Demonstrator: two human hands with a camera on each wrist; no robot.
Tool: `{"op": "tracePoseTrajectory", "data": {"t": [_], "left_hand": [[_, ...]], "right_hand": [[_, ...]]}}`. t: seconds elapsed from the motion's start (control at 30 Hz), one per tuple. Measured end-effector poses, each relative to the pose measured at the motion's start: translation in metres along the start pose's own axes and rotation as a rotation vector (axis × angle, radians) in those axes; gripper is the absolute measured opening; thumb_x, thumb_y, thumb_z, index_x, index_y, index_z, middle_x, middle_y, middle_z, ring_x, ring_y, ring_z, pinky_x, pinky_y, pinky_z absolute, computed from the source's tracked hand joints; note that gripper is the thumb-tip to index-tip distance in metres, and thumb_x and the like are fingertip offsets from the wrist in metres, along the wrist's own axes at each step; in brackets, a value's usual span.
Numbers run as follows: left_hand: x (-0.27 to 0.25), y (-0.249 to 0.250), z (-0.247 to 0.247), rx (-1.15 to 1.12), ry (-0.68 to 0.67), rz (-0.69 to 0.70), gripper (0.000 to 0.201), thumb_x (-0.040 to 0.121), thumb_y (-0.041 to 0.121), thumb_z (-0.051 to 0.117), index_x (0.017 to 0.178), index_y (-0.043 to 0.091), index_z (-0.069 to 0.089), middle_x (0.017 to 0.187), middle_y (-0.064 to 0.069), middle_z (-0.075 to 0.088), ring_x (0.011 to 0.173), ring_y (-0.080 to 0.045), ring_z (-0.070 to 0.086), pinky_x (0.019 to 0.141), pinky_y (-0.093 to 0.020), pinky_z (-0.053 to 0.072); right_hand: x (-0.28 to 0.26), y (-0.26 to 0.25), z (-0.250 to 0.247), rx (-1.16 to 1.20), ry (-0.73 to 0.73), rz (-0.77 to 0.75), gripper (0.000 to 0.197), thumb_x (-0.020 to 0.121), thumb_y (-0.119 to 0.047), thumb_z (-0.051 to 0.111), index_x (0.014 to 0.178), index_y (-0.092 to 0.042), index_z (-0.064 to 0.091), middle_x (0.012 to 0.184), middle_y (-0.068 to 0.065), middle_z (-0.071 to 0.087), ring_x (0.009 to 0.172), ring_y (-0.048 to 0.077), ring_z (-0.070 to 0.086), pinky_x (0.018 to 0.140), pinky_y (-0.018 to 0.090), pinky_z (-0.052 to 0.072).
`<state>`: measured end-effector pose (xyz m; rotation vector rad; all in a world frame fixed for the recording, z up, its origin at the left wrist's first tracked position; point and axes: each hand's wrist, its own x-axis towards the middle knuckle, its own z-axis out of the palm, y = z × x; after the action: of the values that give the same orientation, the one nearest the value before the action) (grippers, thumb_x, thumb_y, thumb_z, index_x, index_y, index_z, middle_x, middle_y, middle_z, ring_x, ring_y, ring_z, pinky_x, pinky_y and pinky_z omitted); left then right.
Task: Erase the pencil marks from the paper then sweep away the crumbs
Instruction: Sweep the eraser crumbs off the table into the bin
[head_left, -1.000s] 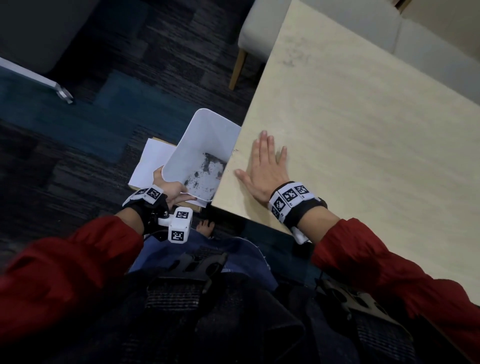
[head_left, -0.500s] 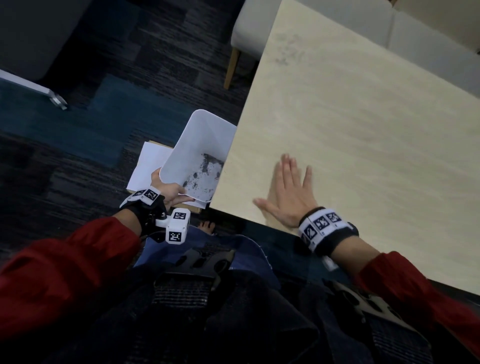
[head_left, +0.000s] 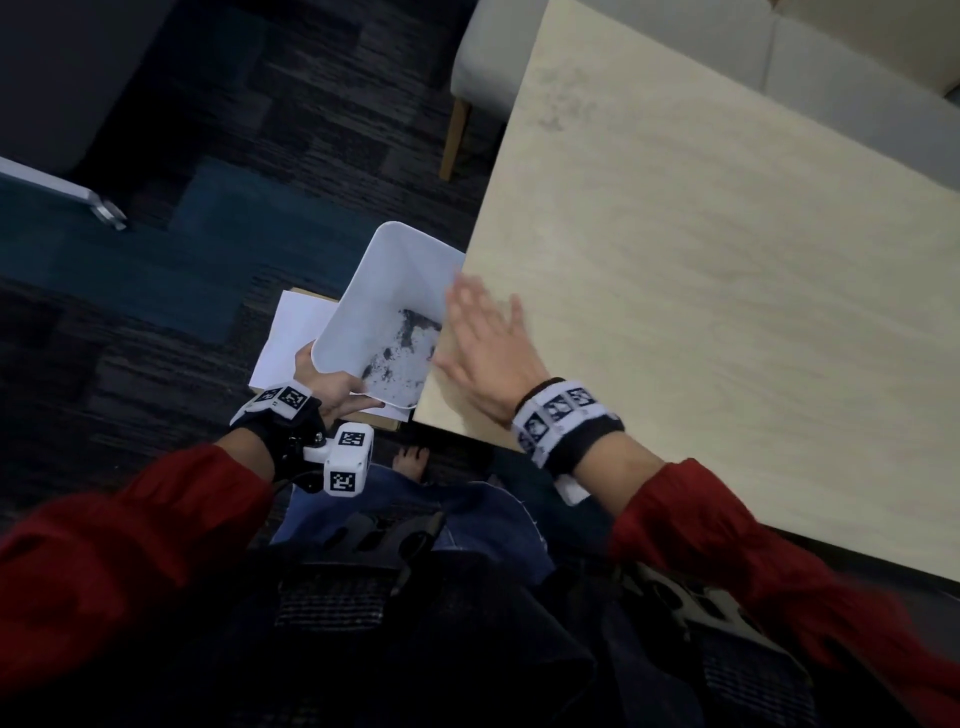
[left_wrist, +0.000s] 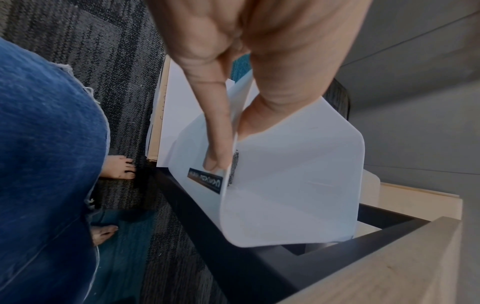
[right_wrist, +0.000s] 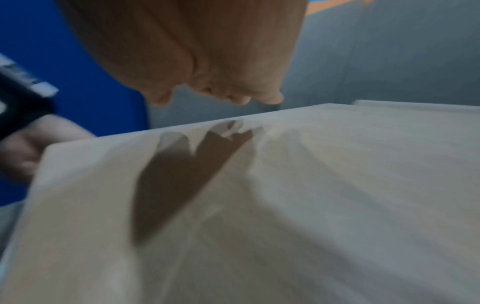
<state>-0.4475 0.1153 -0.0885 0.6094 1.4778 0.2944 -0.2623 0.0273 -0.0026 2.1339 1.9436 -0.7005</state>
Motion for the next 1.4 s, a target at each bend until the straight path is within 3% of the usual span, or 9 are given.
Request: {"op": "tracePoseTrajectory", "data": {"t": [0.23, 0.57, 0.67, 0.8, 0.97, 1.07, 1.17, 1.3, 1.4], "left_hand": [[0.0, 0.003, 0.0, 0.009, -0.013, -0.008, 0.086, 0.076, -0.028, 0.049, 0.144, 0.019, 0.029, 0.132, -0.012, 0.037, 0.075, -0.036, 0.059, 0.051, -0.039, 0.06], [0.003, 0.001, -0.002, -0.006, 0.0, -0.019, 0.088, 0.073, -0.028, 0.053, 0.144, 0.02, 0.029, 0.134, -0.013, 0.037, 0.087, -0.043, 0.06, 0.05, -0.04, 0.059], [0.001, 0.002, -0.002, 0.012, -0.013, -0.024, 0.086, 0.075, -0.029, 0.05, 0.143, 0.018, 0.03, 0.132, -0.013, 0.038, 0.093, -0.048, 0.06, 0.051, -0.039, 0.059], [0.0, 0.002, -0.004, 0.033, -0.032, -0.021, 0.082, 0.075, -0.028, 0.05, 0.142, 0.017, 0.036, 0.135, -0.016, 0.043, 0.093, -0.049, 0.062, 0.05, -0.036, 0.059], [-0.004, -0.001, -0.004, 0.022, -0.022, -0.019, 0.08, 0.077, -0.028, 0.048, 0.14, 0.019, 0.033, 0.129, -0.013, 0.04, 0.091, -0.046, 0.064, 0.048, -0.034, 0.058], [-0.004, -0.001, -0.005, 0.008, -0.026, -0.015, 0.077, 0.076, -0.028, 0.05, 0.138, 0.016, 0.035, 0.128, -0.017, 0.044, 0.078, -0.043, 0.067, 0.047, -0.034, 0.058], [-0.005, -0.001, -0.005, 0.027, -0.023, -0.017, 0.06, 0.076, -0.029, 0.05, 0.121, 0.01, 0.04, 0.111, -0.017, 0.051, 0.086, -0.046, 0.063, 0.048, -0.037, 0.058], [-0.003, -0.007, -0.006, 0.069, -0.041, -0.011, 0.044, 0.075, -0.029, 0.051, 0.105, 0.003, 0.048, 0.116, -0.021, 0.051, 0.084, -0.051, 0.061, 0.067, -0.053, 0.058], [0.006, -0.017, -0.009, 0.089, 0.006, -0.032, 0.035, 0.08, -0.029, 0.046, 0.096, 0.002, 0.048, 0.11, -0.025, 0.05, 0.068, -0.044, 0.064, 0.052, -0.045, 0.059]], "right_hand": [[-0.029, 0.059, 0.012, 0.053, -0.081, 0.376, 0.079, 0.099, -0.053, 0.019, 0.15, -0.003, -0.013, 0.154, 0.015, -0.029, 0.143, 0.034, -0.023, 0.115, 0.061, 0.0], [0.01, -0.008, 0.001, 0.471, -0.026, -0.111, 0.071, 0.099, -0.025, 0.048, 0.153, -0.012, 0.004, 0.161, 0.007, -0.006, 0.148, 0.022, -0.008, 0.118, 0.042, -0.005], [0.005, 0.042, -0.008, 0.559, 0.262, 0.187, 0.068, 0.099, -0.023, 0.047, 0.154, -0.012, 0.009, 0.161, 0.006, -0.002, 0.149, 0.023, -0.003, 0.12, 0.047, 0.004], [-0.008, 0.085, -0.005, 0.316, 0.118, 0.523, 0.066, 0.1, -0.043, 0.033, 0.154, -0.02, 0.003, 0.16, 0.005, -0.014, 0.147, 0.031, -0.013, 0.117, 0.058, 0.002], [0.001, 0.025, 0.017, 0.14, 0.007, 0.178, 0.064, 0.099, -0.05, 0.03, 0.153, -0.032, 0.001, 0.157, 0.007, -0.025, 0.144, 0.033, -0.023, 0.114, 0.061, -0.006], [0.003, -0.019, 0.016, 0.301, -0.048, -0.031, 0.06, 0.098, -0.037, 0.048, 0.151, -0.027, 0.024, 0.161, 0.008, 0.004, 0.148, 0.029, -0.001, 0.118, 0.053, -0.004], [-0.003, -0.021, 0.012, 0.782, 0.147, -0.072, 0.058, 0.093, -0.009, 0.058, 0.146, -0.018, 0.038, 0.149, 0.006, 0.041, 0.137, 0.023, 0.039, 0.118, 0.036, 0.024], [-0.022, 0.025, 0.005, 0.832, 0.452, 0.208, 0.057, 0.091, -0.001, 0.052, 0.145, -0.016, 0.039, 0.147, 0.009, 0.043, 0.14, 0.02, 0.036, 0.116, 0.033, 0.029], [-0.038, 0.061, 0.006, 0.678, 0.444, 0.382, 0.056, 0.094, -0.004, 0.049, 0.147, -0.016, 0.036, 0.154, 0.006, 0.031, 0.146, 0.021, 0.02, 0.119, 0.039, 0.02]]}}
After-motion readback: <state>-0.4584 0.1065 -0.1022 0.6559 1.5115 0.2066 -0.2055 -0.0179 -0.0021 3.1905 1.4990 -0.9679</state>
